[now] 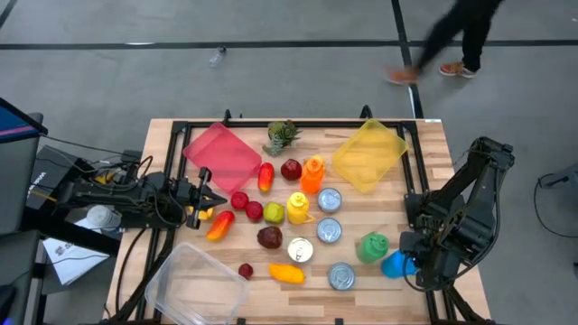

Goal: Pick & Place Food Item
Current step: Put the blue tumbler into the yellow bin

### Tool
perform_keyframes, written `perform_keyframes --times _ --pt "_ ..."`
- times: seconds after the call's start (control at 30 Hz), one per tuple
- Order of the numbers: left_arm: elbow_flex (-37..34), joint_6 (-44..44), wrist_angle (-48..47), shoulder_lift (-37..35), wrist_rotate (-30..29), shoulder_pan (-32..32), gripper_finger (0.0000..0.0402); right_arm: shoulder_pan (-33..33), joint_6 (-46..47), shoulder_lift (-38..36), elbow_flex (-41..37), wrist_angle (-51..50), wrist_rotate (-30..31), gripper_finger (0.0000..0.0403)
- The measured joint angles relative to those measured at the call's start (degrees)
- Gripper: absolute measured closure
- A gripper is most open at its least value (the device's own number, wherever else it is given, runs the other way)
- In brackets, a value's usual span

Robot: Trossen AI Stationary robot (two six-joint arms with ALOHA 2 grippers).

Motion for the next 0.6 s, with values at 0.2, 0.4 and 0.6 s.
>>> perform_keyframes --times 0.2,0.4,0.6 --pt "-0.01 0.00 -0.02 0.00 0.02 -0.01 0.0401 -0.02 1.84 -0.72 -0.02 -0.18 -0.19 0.0359" --pt "-0.01 0.00 -0.03 0.00 0.03 -0.01 0.0401 0.00 8.42 -4.32 -0.04 -1.08 -0.25 0.0362" --pt "0.00 0.02 -0.11 0.00 -1.57 -0.01 0.0401 0.00 15.85 -8.12 -0.02 -6.54 -0.20 0.0362"
